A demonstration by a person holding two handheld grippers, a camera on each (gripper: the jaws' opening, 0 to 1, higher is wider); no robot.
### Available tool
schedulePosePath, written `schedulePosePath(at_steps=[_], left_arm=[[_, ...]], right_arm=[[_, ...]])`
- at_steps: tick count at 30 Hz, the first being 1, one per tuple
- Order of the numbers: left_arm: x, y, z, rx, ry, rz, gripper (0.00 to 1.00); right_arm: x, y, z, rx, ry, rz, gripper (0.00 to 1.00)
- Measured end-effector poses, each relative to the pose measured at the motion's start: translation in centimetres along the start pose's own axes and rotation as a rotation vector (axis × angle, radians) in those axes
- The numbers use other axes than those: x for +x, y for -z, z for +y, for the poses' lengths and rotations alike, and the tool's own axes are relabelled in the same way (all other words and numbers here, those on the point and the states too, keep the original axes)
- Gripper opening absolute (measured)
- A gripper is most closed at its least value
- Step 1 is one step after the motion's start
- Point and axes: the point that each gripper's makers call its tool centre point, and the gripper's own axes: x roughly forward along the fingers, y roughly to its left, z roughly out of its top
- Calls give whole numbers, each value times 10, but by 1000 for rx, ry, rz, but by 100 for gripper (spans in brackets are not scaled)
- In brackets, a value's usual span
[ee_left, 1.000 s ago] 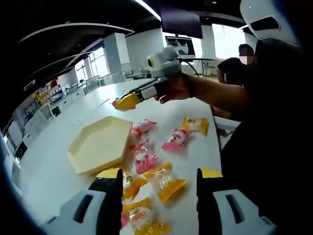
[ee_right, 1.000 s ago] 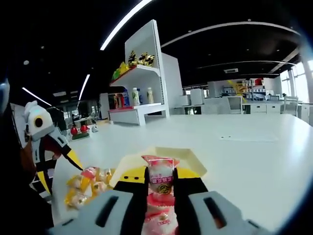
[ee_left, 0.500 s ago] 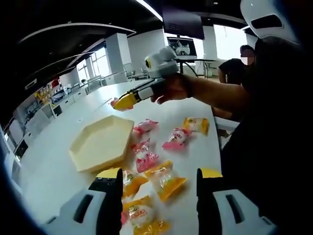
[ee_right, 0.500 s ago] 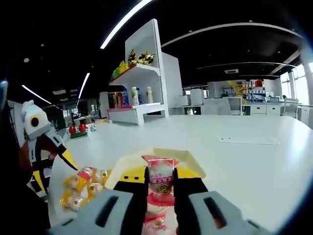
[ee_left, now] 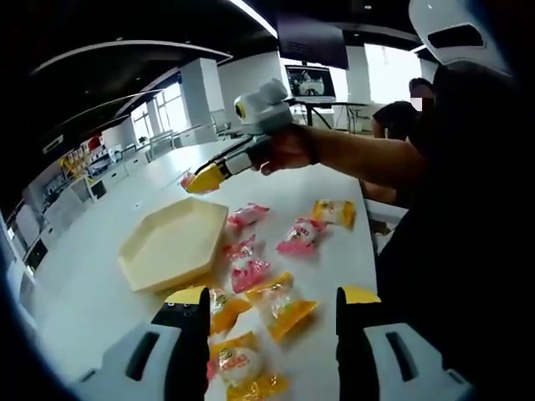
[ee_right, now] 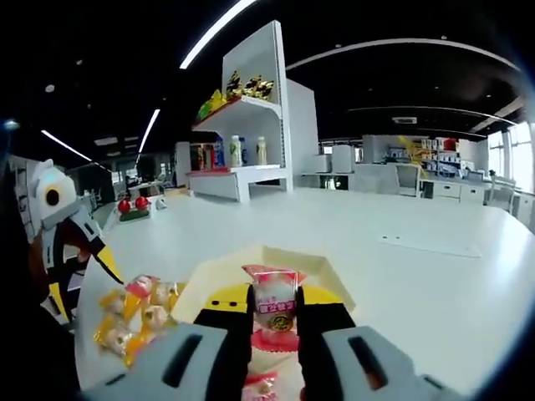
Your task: Pick up the marshmallows scattered on the table and place them into the bowl on the table
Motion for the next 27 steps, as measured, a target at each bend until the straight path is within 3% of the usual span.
schedulePosePath(at_steps=[27], left_arm=[[-6, 5, 4, -20, -22, -4, 61]], right_arm=[[7, 16, 1, -48, -5, 63, 21]])
